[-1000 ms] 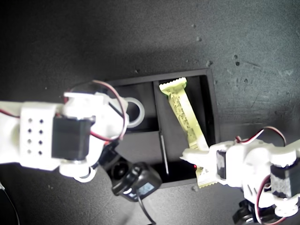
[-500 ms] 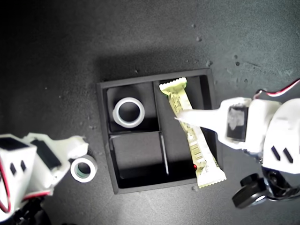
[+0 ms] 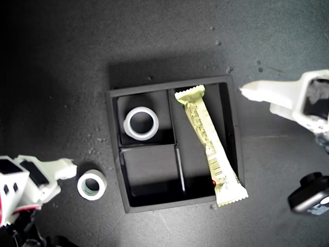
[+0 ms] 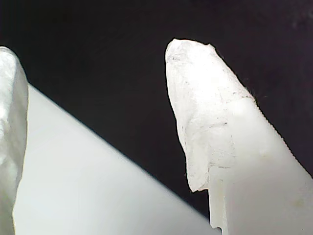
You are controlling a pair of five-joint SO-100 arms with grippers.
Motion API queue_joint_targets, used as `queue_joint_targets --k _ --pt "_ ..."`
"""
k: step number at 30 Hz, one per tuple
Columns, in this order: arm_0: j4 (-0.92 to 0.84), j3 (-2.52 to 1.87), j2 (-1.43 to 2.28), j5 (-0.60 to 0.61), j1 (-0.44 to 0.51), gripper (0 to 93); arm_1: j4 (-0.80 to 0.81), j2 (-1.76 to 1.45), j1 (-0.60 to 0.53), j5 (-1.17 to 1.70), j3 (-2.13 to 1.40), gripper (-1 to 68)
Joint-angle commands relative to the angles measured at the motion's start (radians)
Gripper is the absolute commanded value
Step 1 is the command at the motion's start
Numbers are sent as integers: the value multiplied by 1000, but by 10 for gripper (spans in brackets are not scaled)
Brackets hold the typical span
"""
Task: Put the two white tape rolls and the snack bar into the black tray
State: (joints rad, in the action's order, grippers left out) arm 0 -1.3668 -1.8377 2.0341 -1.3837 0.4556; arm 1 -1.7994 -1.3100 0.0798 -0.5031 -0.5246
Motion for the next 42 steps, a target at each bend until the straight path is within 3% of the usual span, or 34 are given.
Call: queue_joint_targets --k 1,7,15,25,42 --pt "67 -23 31 -23 44 126 -2 -176 11 -149 -138 162" --pt "160 -58 -28 -40 81 126 0 -400 -31 -341 -422 108" --pt "334 -146 -103 -84 129 127 18 -436 -129 -517 -632 63" --pt "457 -152 -213 -98 144 127 110 -644 -132 -703 -931 0" --pt "508 -143 -284 -107 150 127 196 -907 -144 -810 -1259 0"
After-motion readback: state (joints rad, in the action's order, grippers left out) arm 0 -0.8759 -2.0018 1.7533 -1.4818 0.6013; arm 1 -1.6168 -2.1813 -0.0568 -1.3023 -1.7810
